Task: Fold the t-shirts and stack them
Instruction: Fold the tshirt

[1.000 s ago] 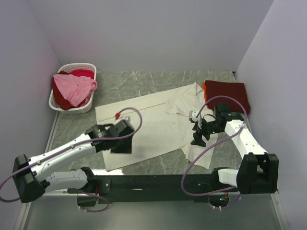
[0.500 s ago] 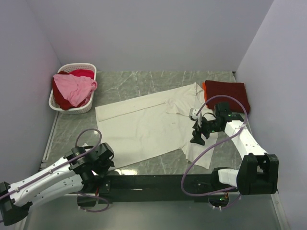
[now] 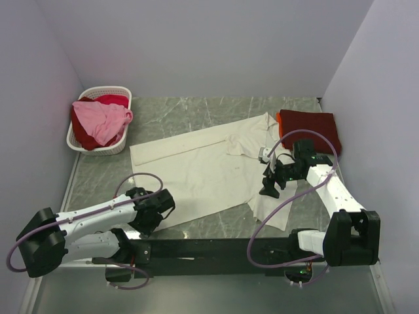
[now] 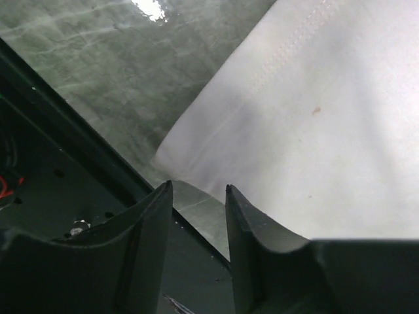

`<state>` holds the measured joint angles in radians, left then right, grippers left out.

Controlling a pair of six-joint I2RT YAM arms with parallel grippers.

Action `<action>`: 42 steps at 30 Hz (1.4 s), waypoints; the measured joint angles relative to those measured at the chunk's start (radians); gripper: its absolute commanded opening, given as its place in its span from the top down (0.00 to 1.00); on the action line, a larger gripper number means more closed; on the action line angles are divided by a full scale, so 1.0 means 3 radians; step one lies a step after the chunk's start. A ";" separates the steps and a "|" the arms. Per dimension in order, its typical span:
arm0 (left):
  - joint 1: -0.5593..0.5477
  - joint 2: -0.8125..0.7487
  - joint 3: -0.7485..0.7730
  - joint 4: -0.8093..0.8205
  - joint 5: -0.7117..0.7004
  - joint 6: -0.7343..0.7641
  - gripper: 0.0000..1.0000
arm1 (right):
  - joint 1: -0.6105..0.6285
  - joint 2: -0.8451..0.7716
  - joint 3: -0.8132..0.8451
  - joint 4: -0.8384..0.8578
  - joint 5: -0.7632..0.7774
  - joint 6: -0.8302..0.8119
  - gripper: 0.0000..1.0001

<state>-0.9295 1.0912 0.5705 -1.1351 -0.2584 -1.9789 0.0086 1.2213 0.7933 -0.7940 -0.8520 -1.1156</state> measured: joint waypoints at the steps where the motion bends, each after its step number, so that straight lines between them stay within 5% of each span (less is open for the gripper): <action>1: 0.0001 0.0006 -0.0014 0.0045 0.0003 -0.0003 0.58 | 0.0000 0.0000 0.0000 0.0000 0.0004 0.0000 0.11; 5: 0.0036 -0.0004 -0.0090 0.0137 -0.0001 -0.0005 0.65 | 0.0000 0.0000 -0.0001 0.0001 0.0005 -0.0001 0.11; 19: 0.0086 0.0156 -0.0100 0.0187 0.0029 -0.0001 0.65 | -0.0083 -0.0020 -0.0001 -0.0064 -0.0005 -0.0008 0.11; 24: 0.0093 0.0205 -0.0075 0.0242 0.0003 -0.0005 1.00 | -0.0085 -0.0075 0.0024 -0.0160 0.0057 -0.0064 0.11; 35: 0.0093 0.0090 0.0029 0.0167 -0.0140 0.0128 1.00 | -0.0088 -0.0189 0.0097 -0.0720 0.0848 -0.0927 0.19; 42: 0.0093 0.0029 0.0170 0.0131 -0.0256 0.0247 1.00 | -0.0065 -0.0069 -0.0387 -0.0656 0.1656 -0.1319 0.18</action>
<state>-0.9016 1.1000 0.6216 -1.0958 -0.3351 -1.9049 -0.0109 1.2007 0.6773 -0.9909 -0.3553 -1.5112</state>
